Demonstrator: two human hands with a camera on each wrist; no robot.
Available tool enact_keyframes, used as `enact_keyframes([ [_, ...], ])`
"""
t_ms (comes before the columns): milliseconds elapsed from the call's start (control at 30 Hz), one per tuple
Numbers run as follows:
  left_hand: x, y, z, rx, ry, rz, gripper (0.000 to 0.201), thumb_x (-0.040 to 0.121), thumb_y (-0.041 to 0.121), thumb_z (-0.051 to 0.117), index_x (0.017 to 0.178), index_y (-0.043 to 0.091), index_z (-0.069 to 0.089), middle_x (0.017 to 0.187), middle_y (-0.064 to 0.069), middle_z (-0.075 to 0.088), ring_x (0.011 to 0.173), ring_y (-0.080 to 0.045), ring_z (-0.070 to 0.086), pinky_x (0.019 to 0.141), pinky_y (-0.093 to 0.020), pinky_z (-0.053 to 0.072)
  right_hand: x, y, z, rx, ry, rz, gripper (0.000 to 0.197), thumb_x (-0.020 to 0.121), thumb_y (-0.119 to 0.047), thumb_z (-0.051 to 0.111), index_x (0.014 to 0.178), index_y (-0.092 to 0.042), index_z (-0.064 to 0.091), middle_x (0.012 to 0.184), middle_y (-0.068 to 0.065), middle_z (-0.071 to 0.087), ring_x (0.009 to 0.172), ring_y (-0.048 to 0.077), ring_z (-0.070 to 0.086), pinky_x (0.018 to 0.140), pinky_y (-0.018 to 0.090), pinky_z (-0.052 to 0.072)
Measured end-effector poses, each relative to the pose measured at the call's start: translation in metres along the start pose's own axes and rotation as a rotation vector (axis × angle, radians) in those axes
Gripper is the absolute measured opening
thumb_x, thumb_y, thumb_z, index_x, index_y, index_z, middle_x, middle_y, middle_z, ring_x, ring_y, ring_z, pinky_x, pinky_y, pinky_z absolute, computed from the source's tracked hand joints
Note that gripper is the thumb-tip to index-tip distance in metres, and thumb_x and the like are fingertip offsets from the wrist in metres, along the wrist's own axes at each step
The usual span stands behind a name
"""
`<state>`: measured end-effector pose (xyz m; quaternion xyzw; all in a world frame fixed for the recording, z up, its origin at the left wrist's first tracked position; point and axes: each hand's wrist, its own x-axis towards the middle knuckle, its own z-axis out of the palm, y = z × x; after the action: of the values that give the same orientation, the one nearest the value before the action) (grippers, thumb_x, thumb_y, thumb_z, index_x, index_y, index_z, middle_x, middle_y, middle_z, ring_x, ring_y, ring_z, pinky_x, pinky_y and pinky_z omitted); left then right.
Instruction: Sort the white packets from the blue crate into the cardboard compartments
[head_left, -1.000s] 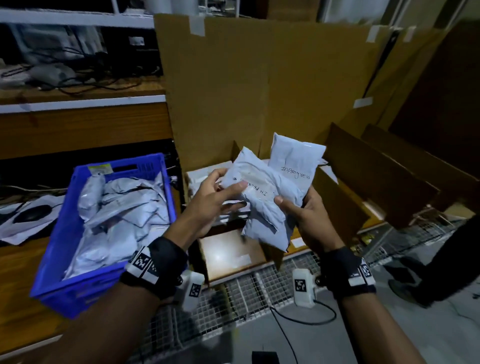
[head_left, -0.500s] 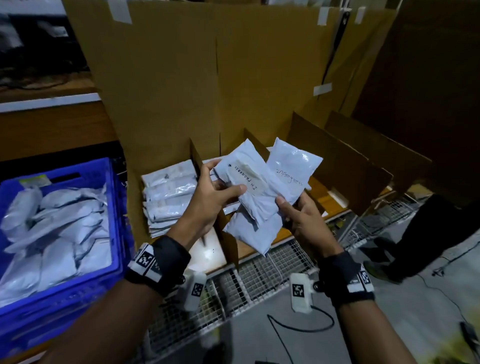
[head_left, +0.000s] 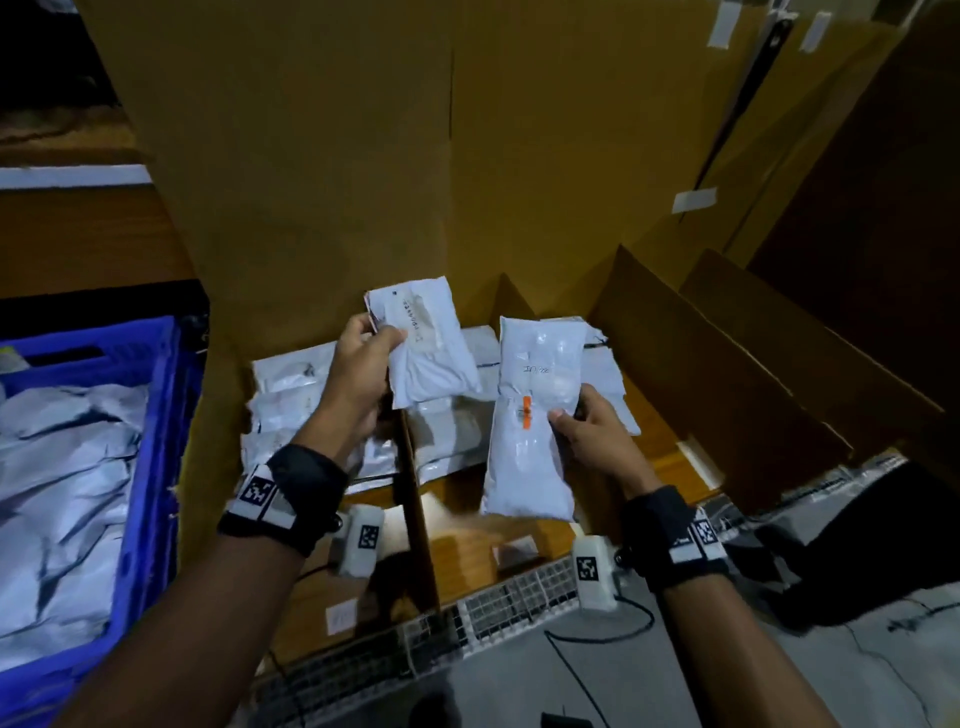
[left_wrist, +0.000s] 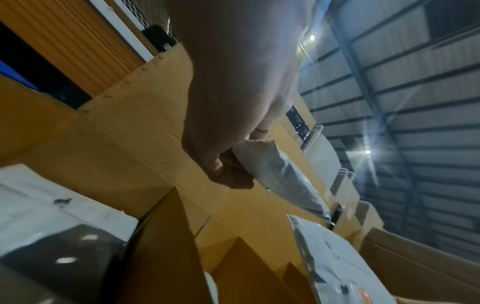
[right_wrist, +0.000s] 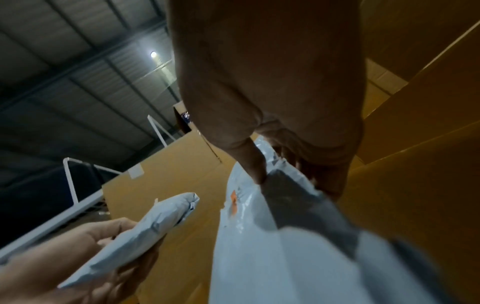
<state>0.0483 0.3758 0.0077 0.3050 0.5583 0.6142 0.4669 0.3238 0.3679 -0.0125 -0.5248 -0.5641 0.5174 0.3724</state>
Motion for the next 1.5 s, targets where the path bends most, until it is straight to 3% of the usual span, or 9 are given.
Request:
enact_keyframes([
  [100,0.027,-0.003,-0.012,0.056,0.062,-0.032,0.023,0.103,0.011,0.058,0.125,0.012,0.062,0.120,-0.008,0.075,0.105,-0.027,0.076,0.088,-0.048,0.064,0.045,0.006,0.007,-0.128,-0.012,0.054,0.029,0.104,0.000,0.055,0.122,-0.023,0.056,0.110,-0.011,0.069,0.108,0.005,0.071,0.078,0.017,0.056],
  [200,0.038,-0.006,-0.022,0.143,0.083,-0.051,0.026,0.104,0.011,0.059,0.129,0.016,0.065,0.118,-0.003,0.077,0.102,-0.021,0.078,0.085,-0.041,0.065,0.082,0.011,0.019,-0.289,-0.075,0.127,0.026,0.101,-0.012,0.061,0.121,-0.028,0.058,0.124,-0.001,0.069,0.120,0.025,0.065,0.098,0.043,0.056],
  [467,0.055,-0.017,-0.036,0.341,0.158,-0.048,0.038,0.097,0.029,0.069,0.133,0.023,0.062,0.118,-0.008,0.077,0.103,-0.023,0.076,0.094,-0.046,0.062,0.201,0.006,0.054,-0.944,-0.345,0.057,0.041,0.091,-0.015,0.077,0.124,-0.003,0.057,0.127,0.019,0.068,0.117,0.040,0.064,0.086,0.039,0.050],
  [733,0.053,-0.015,-0.035,0.521,0.172,-0.113,0.043,0.105,0.029,0.064,0.147,0.020,0.055,0.132,0.000,0.070,0.119,-0.021,0.068,0.104,-0.043,0.057,0.259,0.009,0.094,-1.277,-0.696,-0.018,0.038,0.082,-0.005,0.073,0.117,-0.012,0.060,0.118,0.012,0.070,0.106,0.036,0.066,0.091,0.047,0.059],
  [867,0.055,-0.021,-0.038,0.491,0.213,-0.163,0.045,0.106,0.027,0.062,0.150,0.022,0.051,0.136,-0.002,0.069,0.118,-0.021,0.069,0.099,-0.040,0.059,0.259,0.038,0.097,-1.303,-0.810,0.009,0.045,0.100,-0.008,0.060,0.144,-0.007,0.054,0.146,0.017,0.060,0.123,0.034,0.061,0.095,0.038,0.054],
  [1033,0.053,-0.024,-0.035,0.531,0.213,-0.155,0.045,0.107,0.026,0.061,0.151,0.021,0.049,0.130,-0.005,0.069,0.119,-0.023,0.068,0.074,-0.023,0.054,0.248,0.060,0.096,-1.361,-0.739,-0.038,0.057,0.098,-0.021,0.060,0.152,-0.029,0.043,0.145,0.011,0.057,0.135,0.040,0.050,0.114,0.059,0.035],
  [1167,0.054,-0.027,-0.033,0.564,0.220,-0.140,0.048,0.107,0.026,0.060,0.153,0.020,0.047,0.121,-0.003,0.066,0.111,-0.019,0.064,0.062,-0.012,0.045,0.223,0.069,0.091,-1.279,-0.570,-0.171,0.080,0.094,-0.025,0.069,0.162,-0.031,0.029,0.162,0.012,0.035,0.145,0.042,0.035,0.116,0.056,0.031],
  [1333,0.056,-0.033,-0.032,0.610,0.209,-0.148,0.051,0.107,0.028,0.061,0.155,0.020,0.045,0.133,-0.012,0.066,0.116,-0.023,0.065,0.065,-0.018,0.044,0.175,0.117,0.095,-1.265,-0.657,-0.191,0.061,0.111,-0.052,0.028,0.165,-0.049,-0.001,0.177,0.002,-0.007,0.158,0.049,-0.004,0.122,0.074,0.001],
  [1500,0.053,-0.031,-0.032,0.662,0.215,-0.149,0.054,0.107,0.031,0.060,0.156,0.020,0.042,0.138,-0.010,0.063,0.127,-0.029,0.062,0.074,-0.024,0.045,0.156,0.151,0.097,-1.324,-0.546,-0.314,0.069,0.110,-0.056,0.023,0.160,-0.049,-0.023,0.172,0.006,-0.029,0.154,0.055,-0.021,0.117,0.080,-0.007],
])
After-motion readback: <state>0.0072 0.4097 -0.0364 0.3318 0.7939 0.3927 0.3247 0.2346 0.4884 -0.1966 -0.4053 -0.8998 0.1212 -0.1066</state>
